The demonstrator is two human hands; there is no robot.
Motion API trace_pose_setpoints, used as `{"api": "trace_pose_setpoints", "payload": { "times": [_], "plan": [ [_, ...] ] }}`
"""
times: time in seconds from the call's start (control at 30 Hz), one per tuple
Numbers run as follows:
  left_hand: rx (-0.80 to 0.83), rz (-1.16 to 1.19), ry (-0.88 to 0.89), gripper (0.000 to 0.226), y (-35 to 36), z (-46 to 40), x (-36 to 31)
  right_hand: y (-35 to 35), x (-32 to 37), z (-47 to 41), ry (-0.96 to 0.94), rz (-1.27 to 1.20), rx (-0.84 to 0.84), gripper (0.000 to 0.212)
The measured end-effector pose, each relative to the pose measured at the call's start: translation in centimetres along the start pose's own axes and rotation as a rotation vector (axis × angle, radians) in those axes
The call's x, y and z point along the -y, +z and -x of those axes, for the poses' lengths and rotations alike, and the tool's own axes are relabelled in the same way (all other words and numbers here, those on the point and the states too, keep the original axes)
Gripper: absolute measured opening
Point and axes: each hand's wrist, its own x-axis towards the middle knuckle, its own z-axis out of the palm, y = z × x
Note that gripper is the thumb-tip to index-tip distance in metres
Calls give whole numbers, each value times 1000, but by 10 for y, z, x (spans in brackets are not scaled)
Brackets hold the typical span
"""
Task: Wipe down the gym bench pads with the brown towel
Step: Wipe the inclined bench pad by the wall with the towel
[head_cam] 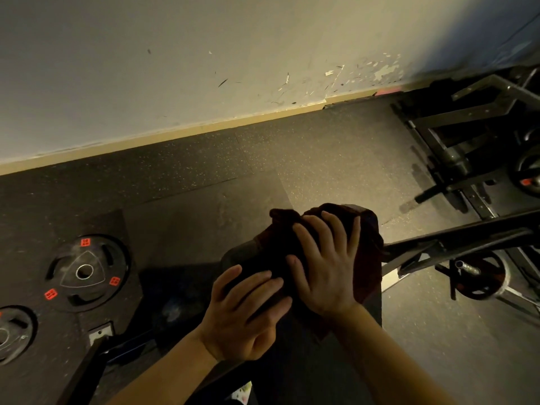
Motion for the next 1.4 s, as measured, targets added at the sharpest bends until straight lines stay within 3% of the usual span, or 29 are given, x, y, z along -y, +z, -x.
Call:
{"api": "trace_pose_setpoints", "payload": {
  "times": [0.2, 0.4, 0.7, 0.97, 1.07, 1.23, 1.4],
  "plan": [
    [-8, 11, -11, 28, 1, 0, -1, -9, -51, -20, -223, 30, 24, 55],
    [-49, 60, -22, 25, 7, 2, -1, -15, -76, -34, -99, 24, 71, 70],
    [11, -9, 15, 32, -15, -8, 1, -9, 29, -8, -89, 61, 134, 55],
    [1, -79, -240, 14, -94, 17, 2, -1, 79, -7, -381, 71, 143, 39],
    [41, -68, -289, 16, -100, 28, -6, -4, 67, -18, -452, 46, 147, 45],
    [28, -38, -289, 16, -106, 28, -10, -8, 25, -18, -149, -24, 84, 62],
    [3, -18, -277, 15, -108, 16, -4, -20, -30, -17, 173, 25, 104, 64]
  ]
}}
